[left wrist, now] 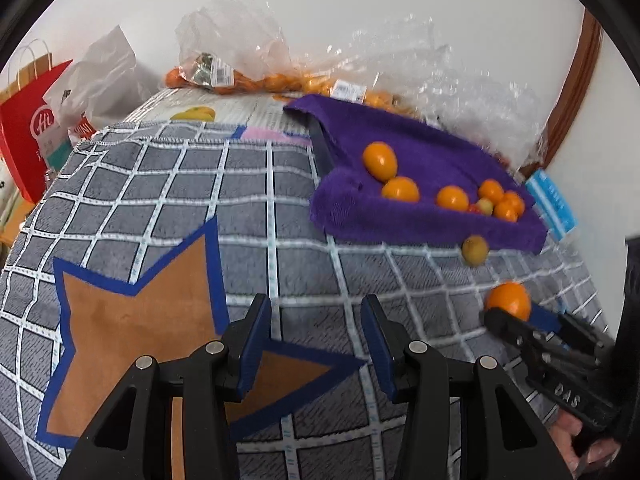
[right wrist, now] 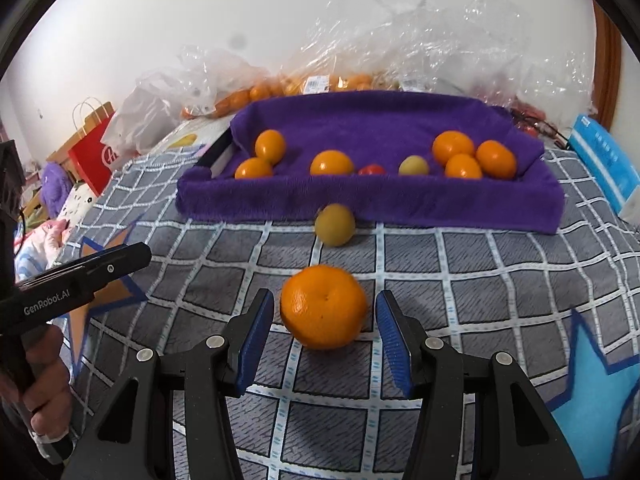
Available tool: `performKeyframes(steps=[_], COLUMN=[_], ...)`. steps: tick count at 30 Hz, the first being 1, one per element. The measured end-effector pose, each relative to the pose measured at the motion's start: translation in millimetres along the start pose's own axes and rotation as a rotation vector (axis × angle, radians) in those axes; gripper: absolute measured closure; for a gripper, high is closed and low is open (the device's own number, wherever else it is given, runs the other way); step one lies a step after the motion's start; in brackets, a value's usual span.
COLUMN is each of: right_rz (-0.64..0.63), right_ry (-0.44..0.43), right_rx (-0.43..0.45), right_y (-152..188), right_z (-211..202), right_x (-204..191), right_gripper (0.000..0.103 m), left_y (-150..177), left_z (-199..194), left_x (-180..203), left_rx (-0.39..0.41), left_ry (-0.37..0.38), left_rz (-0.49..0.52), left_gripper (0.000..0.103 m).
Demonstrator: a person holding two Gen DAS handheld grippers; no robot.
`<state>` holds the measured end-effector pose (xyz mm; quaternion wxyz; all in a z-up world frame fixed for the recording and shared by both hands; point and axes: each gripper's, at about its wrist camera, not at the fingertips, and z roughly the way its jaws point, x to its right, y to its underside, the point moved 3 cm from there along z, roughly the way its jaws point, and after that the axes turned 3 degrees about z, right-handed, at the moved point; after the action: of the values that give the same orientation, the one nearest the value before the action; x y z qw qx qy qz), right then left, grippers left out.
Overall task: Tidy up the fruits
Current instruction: 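Grasp a large orange with the right tool while the left tool approaches a yellow-green fruit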
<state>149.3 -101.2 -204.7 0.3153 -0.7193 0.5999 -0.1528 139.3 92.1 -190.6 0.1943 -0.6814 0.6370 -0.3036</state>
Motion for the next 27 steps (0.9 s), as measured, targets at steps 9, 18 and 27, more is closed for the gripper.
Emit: performKeyframes(steps=[9,18,27], right_rz=[-0.024,-0.041,-0.001], right_ry=[0.02,-0.023,-0.059], right_rx=[0.0,0.017,0.08], right_y=[0,3,4], right_z=[4,-4,-20], right_x=[-6,-9,0], right_gripper=[0.058,0.059,0.059], left_y=[6,7,7], left_z=[1,-3,-8], left_x=[6,-10,-20], left_rx=[0.005,0.033,0.064], left_ry=[-0.036,0.014,0.031], left_rz=[0.034,-0.053,-0.117], left_gripper=[0.059,0.059,0.061])
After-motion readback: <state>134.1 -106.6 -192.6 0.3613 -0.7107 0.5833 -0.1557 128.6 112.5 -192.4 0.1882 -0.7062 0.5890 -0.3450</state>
